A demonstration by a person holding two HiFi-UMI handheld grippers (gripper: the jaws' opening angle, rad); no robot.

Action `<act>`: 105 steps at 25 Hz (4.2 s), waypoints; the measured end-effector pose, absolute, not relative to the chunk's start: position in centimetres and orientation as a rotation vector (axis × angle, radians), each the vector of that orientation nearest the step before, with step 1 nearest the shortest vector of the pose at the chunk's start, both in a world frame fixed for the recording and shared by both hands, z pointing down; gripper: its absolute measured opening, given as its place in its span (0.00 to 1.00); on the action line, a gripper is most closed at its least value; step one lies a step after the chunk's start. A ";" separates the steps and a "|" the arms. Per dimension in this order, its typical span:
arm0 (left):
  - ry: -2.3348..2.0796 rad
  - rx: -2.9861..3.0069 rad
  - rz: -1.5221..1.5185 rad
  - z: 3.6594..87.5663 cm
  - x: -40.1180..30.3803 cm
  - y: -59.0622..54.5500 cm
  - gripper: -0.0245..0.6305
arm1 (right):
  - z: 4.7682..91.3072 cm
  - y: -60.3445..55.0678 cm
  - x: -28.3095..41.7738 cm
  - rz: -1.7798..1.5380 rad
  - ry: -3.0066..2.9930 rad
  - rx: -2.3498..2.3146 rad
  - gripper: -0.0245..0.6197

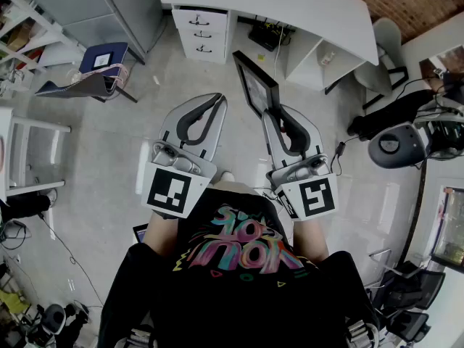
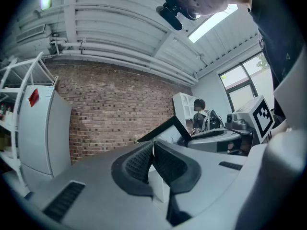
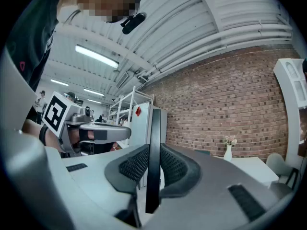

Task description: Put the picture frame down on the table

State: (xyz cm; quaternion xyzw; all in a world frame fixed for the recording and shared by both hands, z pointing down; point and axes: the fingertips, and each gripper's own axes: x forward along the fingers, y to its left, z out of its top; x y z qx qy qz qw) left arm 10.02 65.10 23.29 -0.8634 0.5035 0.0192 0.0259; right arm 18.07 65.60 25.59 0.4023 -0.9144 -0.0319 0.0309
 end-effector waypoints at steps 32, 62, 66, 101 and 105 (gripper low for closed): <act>1.608 -2.638 0.016 24.5 9.8 58.7 0.08 | 27.8 59.3 18.8 0.051 -2.873 1.172 0.18; 1.496 -2.732 0.062 25.7 -7.7 27.2 0.08 | 29.3 28.2 6.2 0.027 -2.665 1.464 0.18; 1.492 -2.733 0.063 25.8 -7.8 25.6 0.08 | 29.5 26.7 6.6 0.028 -2.648 1.487 0.18; 1.693 -2.635 0.004 25.8 -7.8 -20.8 0.08 | 29.3 -22.5 5.1 0.043 -2.768 1.217 0.18; 1.662 -2.662 0.002 26.1 -8.0 -22.2 0.08 | 29.4 -23.5 4.9 0.058 -2.750 1.250 0.18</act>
